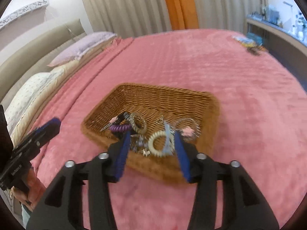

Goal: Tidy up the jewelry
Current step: 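Move both tools back toward the red cord and remaining silver charm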

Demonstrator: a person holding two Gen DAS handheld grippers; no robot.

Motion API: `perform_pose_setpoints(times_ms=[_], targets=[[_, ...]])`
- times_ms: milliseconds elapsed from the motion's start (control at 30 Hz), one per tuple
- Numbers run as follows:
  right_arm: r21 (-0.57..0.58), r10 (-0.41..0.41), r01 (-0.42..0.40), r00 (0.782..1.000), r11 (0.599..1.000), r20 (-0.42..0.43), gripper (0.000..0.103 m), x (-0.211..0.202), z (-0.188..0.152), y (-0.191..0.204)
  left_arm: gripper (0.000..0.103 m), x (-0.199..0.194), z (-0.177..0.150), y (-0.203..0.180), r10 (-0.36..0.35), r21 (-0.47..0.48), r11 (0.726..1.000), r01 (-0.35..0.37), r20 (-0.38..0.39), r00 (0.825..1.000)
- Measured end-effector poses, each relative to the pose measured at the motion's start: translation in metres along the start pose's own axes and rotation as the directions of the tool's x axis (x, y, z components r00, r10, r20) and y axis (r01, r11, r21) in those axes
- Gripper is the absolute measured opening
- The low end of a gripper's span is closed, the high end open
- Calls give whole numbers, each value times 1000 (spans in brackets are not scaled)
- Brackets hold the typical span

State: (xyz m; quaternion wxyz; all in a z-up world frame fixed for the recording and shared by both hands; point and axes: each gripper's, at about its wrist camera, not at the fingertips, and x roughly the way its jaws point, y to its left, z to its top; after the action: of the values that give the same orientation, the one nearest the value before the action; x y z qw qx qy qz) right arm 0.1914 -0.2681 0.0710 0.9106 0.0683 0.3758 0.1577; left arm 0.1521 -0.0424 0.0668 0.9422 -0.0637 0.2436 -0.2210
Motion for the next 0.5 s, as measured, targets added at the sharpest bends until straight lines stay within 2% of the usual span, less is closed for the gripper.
perform_pose_setpoints(times_ms=[133,233,333,500], targets=[[10,-15,15,999,1000,47,48,-54,-31,-5,33,-36,-28,-30,13,37,999,-12,-24,1000],[16,-54,53,997,998,60,48,-76,-57,-10,33,-47,-49,-43,30,45,999,-27,-51,998],[24,-68,67,997,997,39,48,-82,-88,-17,33,-48,-73,-50,31,31,999,-29,-93,995],[17,-105,105,994,994,-2,48,-64,-135,-26,33,-34,-111,-54,50,12,999,-49,-172,984]])
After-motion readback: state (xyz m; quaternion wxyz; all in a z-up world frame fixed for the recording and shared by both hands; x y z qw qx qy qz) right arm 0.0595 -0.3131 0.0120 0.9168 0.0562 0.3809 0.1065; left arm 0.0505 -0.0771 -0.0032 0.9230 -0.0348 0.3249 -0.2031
